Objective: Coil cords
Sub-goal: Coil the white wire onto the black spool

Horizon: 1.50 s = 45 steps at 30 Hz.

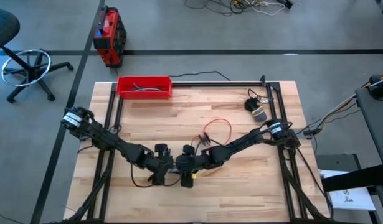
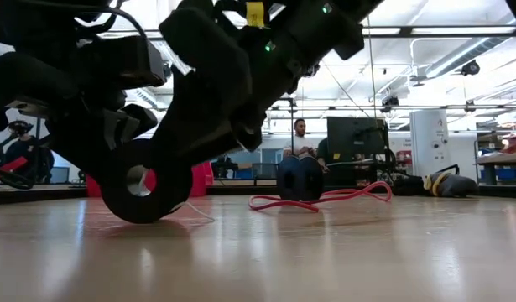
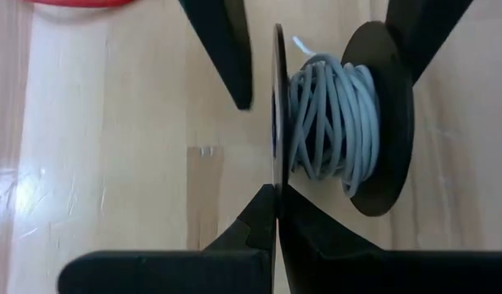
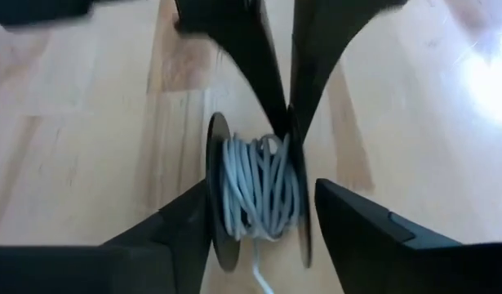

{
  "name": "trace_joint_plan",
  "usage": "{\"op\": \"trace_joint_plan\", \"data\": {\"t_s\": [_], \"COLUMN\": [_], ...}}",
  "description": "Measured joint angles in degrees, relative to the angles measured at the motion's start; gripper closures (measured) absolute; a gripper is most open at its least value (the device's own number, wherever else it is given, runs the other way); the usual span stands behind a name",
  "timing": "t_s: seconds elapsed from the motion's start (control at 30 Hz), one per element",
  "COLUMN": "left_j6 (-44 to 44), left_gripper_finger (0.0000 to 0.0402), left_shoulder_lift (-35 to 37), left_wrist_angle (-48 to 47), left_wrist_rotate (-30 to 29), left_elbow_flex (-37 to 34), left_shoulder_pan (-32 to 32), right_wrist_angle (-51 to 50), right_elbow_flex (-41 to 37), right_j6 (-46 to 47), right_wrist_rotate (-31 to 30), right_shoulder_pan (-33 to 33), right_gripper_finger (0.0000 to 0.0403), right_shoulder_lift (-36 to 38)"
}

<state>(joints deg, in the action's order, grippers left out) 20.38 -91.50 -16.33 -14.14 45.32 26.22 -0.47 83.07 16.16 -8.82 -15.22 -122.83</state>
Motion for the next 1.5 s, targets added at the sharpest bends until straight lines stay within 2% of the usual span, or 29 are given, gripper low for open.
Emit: {"op": "trace_joint_plan", "data": {"t_s": [0.2, 0.33, 0.53, 0.7, 0.77, 0.9, 1.07, 1.17, 1.33, 1.5], "left_j6": [-0.6, -0.7, -0.8, 4.2, 5.8, 6.1, 4.4, 2.7, 1.1, -0.2], "left_gripper_finger": [0.0399, 0.0384, 0.0342, 0.0294, 0.0274, 0.0235, 0.0189, 0.0162, 0.0129, 0.0138], "left_shoulder_lift": [0.0, 0.2, 1.8, 6.6, 9.0, 12.3, 11.7, 9.9, 5.9, 1.3], "left_wrist_angle": [0.2, -0.3, -3.9, -6.4, -1.4, 16.4, 33.2, 37.4, 38.3, 38.0], "left_wrist_rotate": [1.1, 1.5, 1.7, -0.1, -2.1, -4.2, -7.6, -7.9, -7.9, -7.9], "left_elbow_flex": [0.4, 0.4, 0.6, -2.5, -5.6, -13.8, -21.3, -22.5, -21.1, -17.7], "left_shoulder_pan": [0.0, -0.1, 0.0, 1.2, 2.5, 4.3, 4.5, 4.3, 4.3, 4.3], "right_wrist_angle": [0.1, 0.2, -0.1, -0.8, -0.8, -0.8, -0.3, 0.5, 2.7, 5.7], "right_elbow_flex": [0.0, 0.0, 0.0, 0.0, 0.0, 0.0, 0.0, 0.0, -0.1, -0.1], "right_j6": [0.7, 0.5, 0.4, 0.9, 1.2, 1.2, 1.2, 1.3, 1.0, 1.2], "right_wrist_rotate": [0.4, 0.3, -0.4, -0.8, -0.8, -0.6, -0.4, -0.3, -0.2, -0.2], "right_shoulder_pan": [-0.1, -0.1, 0.0, 0.1, 0.1, 0.1, 0.1, 0.1, 0.1, 0.5], "right_gripper_finger": [0.0237, 0.0264, 0.0258, 0.0255, 0.0263, 0.0264, 0.0255, 0.0260, 0.0262, 0.0259], "right_shoulder_lift": [-1.3, -1.4, -1.4, -1.4, -1.4, -1.4, -1.5, -1.6, -1.7, -2.6]}}
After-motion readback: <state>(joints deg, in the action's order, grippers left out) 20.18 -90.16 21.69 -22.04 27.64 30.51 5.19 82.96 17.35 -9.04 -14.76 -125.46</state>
